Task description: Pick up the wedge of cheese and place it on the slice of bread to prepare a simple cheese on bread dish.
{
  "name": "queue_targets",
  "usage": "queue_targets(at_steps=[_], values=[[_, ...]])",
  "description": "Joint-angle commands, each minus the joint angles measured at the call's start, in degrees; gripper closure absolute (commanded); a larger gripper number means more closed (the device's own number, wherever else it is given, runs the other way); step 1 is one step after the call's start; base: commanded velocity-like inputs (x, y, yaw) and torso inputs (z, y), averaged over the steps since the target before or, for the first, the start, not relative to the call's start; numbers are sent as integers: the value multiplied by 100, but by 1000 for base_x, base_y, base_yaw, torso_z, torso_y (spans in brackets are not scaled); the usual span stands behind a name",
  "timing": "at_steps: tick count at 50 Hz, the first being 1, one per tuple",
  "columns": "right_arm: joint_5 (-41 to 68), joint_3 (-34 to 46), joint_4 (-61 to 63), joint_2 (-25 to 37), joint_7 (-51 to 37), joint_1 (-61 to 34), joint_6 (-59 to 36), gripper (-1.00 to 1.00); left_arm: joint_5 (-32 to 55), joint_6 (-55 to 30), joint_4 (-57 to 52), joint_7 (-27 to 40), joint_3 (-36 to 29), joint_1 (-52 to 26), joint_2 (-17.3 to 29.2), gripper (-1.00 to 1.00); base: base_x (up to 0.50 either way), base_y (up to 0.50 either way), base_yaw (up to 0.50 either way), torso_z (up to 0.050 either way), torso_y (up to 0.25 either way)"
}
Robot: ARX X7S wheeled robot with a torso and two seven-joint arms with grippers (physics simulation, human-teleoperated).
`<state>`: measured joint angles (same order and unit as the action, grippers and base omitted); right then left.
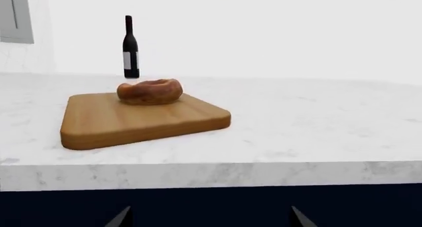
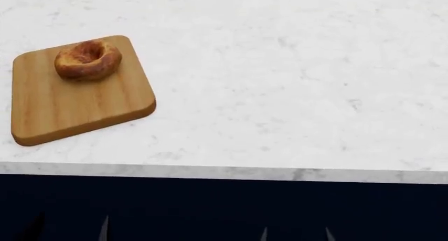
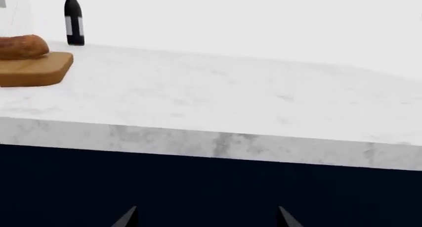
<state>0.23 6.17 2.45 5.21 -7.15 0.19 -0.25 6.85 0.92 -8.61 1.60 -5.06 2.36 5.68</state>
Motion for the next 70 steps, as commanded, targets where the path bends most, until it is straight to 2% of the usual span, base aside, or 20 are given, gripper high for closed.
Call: queue_targets(at_steps=[1, 15, 26, 55, 70], values=[[-2, 69, 318, 168, -90, 3, -112, -100, 83, -335, -625, 105, -102, 10, 137, -100, 0, 0, 0, 50, 0], [38, -39, 1452, 395, -197, 83, -899, -100, 30, -1139, -1524, 471, -71, -192, 284, -100, 0, 0, 0, 50, 0], [153, -202, 2320, 661, -151, -51, -1820, -100, 103, -1936, -2156, 599, 41, -406, 542, -100, 0, 0, 0, 5, 0], [361, -782, 3140, 1121, -243, -184, -2786, -100, 416, -2638, -2869, 957, 757, -578, 1004, -100, 0, 0, 0, 0, 0], [449, -1126, 3631, 1444, -222, -299, -3365, -100, 462, -2693, -3003, 1062, 1063, -503, 1153, -100, 0, 0, 0, 0, 0]])
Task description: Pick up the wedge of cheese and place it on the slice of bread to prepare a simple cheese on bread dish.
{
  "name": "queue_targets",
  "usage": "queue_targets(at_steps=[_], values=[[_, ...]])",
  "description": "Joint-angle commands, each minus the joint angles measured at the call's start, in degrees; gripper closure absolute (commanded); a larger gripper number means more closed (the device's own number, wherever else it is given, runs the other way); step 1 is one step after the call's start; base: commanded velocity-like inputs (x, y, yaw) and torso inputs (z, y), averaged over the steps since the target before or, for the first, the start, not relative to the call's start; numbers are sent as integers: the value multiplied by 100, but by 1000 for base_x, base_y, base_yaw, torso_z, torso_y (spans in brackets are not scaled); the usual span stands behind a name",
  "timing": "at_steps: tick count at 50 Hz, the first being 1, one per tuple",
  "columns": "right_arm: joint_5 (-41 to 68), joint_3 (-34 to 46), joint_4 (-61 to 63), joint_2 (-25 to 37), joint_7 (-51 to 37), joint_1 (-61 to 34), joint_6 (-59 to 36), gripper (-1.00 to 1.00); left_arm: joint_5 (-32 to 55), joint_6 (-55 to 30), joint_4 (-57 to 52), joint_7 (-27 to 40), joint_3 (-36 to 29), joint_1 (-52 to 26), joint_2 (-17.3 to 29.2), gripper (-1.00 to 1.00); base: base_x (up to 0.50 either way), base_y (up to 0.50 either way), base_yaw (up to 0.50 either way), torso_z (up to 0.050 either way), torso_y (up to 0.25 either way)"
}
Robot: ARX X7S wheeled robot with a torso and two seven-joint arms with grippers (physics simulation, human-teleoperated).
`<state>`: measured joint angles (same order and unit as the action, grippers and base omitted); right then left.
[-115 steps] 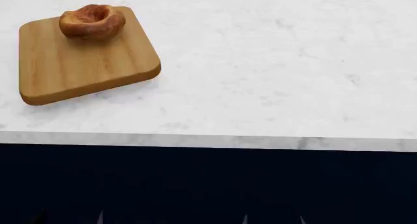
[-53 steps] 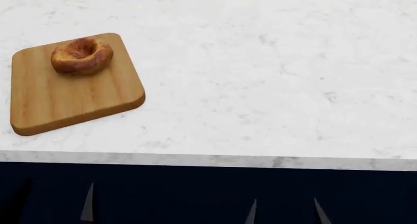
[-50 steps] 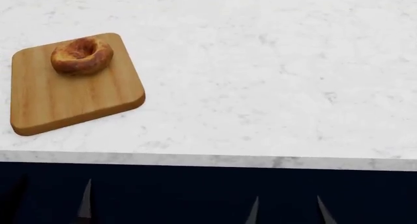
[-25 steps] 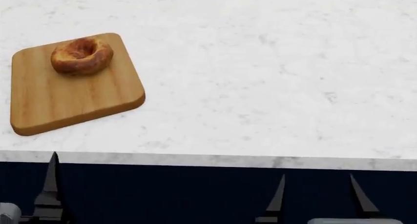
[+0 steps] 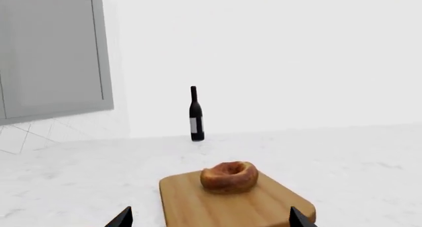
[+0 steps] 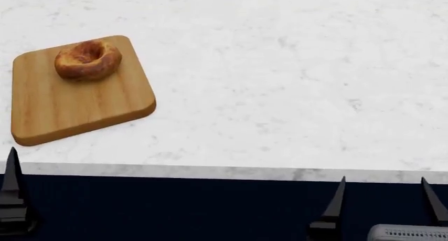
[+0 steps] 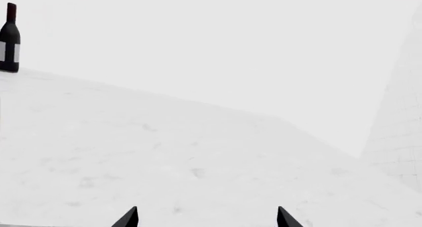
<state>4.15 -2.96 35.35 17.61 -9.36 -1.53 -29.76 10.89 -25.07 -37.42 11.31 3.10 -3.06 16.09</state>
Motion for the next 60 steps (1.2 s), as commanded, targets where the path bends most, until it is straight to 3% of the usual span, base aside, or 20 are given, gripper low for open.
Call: queue_targets(at_steps=[1, 25, 42, 52, 60], values=[[68, -230, 413, 231, 3, -176, -497, -100, 88, -128, -163, 94, 276, 49, 117, -100, 0, 0, 0, 0, 0], [243, -529, 1066, 498, 12, -582, -1247, -100, 246, -555, -735, 261, 632, 267, 300, -100, 0, 0, 0, 0, 0], [282, -583, 1008, 464, -12, -443, -1095, -100, 401, -838, -854, 400, 773, 136, 301, -100, 0, 0, 0, 0, 0], [310, -634, 1106, 504, 24, -368, -940, -100, 403, -594, -840, 325, 763, 211, 341, -100, 0, 0, 0, 0, 0], [365, -647, 1073, 511, 65, -338, -855, -100, 426, -616, -838, 337, 745, 158, 364, -100, 112, 342, 0, 0, 0]])
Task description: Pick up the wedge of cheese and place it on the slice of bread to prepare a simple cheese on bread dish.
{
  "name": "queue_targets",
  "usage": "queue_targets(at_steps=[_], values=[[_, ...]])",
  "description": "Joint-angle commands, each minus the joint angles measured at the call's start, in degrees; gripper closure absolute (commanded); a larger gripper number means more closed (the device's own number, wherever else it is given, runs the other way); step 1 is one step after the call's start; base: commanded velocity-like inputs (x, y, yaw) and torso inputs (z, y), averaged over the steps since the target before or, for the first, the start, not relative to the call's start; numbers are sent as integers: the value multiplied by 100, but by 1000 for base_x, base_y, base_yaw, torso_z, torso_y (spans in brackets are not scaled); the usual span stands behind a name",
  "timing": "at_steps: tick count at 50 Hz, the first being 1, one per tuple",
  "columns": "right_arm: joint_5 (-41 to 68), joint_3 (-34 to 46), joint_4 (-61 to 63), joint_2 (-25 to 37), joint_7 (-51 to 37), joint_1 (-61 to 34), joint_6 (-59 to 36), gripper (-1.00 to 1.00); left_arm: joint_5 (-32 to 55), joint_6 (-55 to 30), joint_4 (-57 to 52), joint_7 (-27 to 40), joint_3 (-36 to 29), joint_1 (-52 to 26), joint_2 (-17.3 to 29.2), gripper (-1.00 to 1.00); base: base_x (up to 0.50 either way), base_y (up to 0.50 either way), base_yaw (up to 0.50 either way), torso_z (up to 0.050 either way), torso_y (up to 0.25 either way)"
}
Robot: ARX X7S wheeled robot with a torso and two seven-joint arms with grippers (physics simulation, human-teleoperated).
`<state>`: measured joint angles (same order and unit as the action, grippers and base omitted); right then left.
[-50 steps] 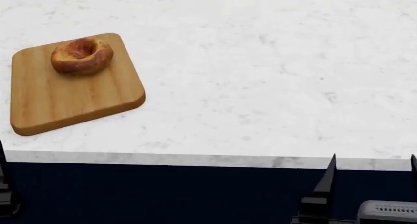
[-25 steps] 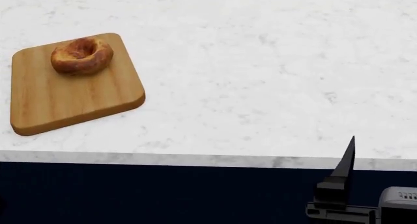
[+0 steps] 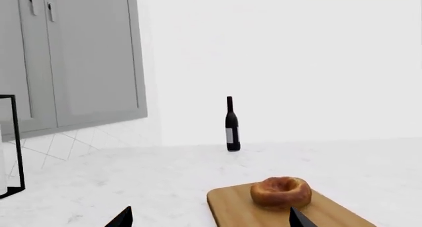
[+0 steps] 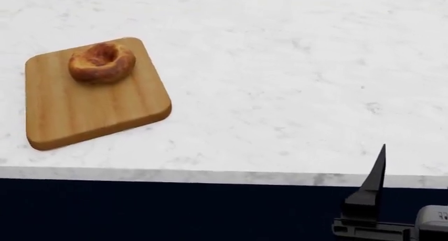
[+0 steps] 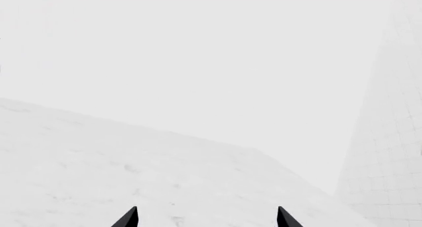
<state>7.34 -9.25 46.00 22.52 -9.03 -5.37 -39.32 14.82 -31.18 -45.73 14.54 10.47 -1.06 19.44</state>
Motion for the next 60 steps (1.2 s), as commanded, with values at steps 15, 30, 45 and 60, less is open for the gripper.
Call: queue_targets(at_steps=[15, 30, 45, 60], values=[[89, -17, -79, 24, 37, 57, 148, -100, 28, 8, -10, 51, -55, -58, 47, -100, 151, 314, 0, 0, 0], [135, -37, -69, 28, 27, 110, 152, -100, 40, 19, -13, 81, -83, -31, 66, -100, 152, 301, 0, 0, 0], [163, -25, -71, 59, 13, 51, 114, -100, 82, 4, -27, 102, -116, -63, 87, -100, 193, 202, 0, 0, 0], [166, -4, -35, 75, -18, 95, 97, -100, 119, 25, -55, 130, -123, -48, 97, -100, 268, 158, 0, 0, 0]])
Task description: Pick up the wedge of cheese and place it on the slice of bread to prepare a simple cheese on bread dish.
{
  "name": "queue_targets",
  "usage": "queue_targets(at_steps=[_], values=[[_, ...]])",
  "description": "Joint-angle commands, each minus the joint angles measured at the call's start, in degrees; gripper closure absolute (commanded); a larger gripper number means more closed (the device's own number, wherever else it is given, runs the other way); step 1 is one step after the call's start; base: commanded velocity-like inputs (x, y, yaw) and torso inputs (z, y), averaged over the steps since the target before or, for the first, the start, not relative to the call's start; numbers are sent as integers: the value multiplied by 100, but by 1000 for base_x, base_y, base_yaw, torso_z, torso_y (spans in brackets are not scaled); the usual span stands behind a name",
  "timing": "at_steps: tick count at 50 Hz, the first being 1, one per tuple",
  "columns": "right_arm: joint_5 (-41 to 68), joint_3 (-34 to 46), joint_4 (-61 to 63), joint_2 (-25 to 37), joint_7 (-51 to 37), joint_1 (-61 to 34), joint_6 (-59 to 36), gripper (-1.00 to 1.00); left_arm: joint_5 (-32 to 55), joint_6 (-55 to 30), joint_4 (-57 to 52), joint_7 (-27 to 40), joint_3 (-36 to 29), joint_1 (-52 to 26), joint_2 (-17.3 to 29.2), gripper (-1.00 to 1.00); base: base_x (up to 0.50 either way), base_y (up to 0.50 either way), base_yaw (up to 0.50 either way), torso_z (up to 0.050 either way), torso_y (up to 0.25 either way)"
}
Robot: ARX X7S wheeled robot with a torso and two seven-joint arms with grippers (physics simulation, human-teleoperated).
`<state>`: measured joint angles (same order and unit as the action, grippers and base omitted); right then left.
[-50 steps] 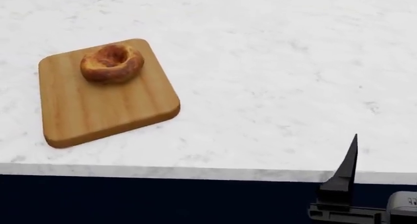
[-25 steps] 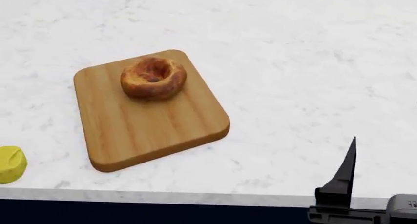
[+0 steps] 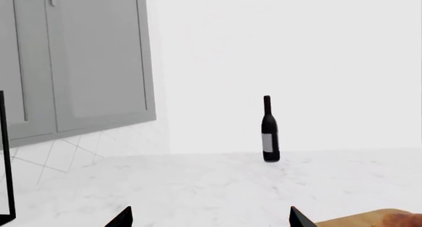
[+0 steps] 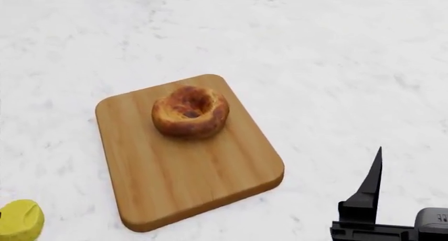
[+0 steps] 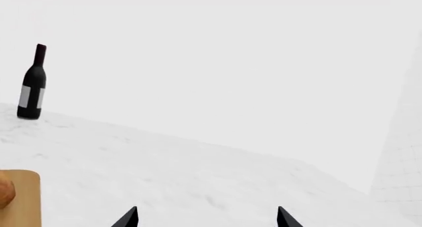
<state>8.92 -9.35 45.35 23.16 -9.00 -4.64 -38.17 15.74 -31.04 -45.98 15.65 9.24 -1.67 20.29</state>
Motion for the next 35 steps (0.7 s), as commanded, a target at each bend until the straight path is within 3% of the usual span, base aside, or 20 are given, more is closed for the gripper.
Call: queue_targets(at_steps=[1, 21, 35], values=[[21, -3, 32, 8, -20, 22, -21, -100, 29, 2, -33, 24, 3, 8, 17, -100, 270, 156, 0, 0, 0], [72, 11, -33, -6, -29, 17, 48, -100, 37, 155, 38, 26, 1, 110, 27, -100, 169, 61, 0, 0, 0], [87, 22, 42, 42, -79, -96, -143, -100, 93, 23, -41, 84, -42, 50, 47, -100, 31, 0, 0, 0, 1]])
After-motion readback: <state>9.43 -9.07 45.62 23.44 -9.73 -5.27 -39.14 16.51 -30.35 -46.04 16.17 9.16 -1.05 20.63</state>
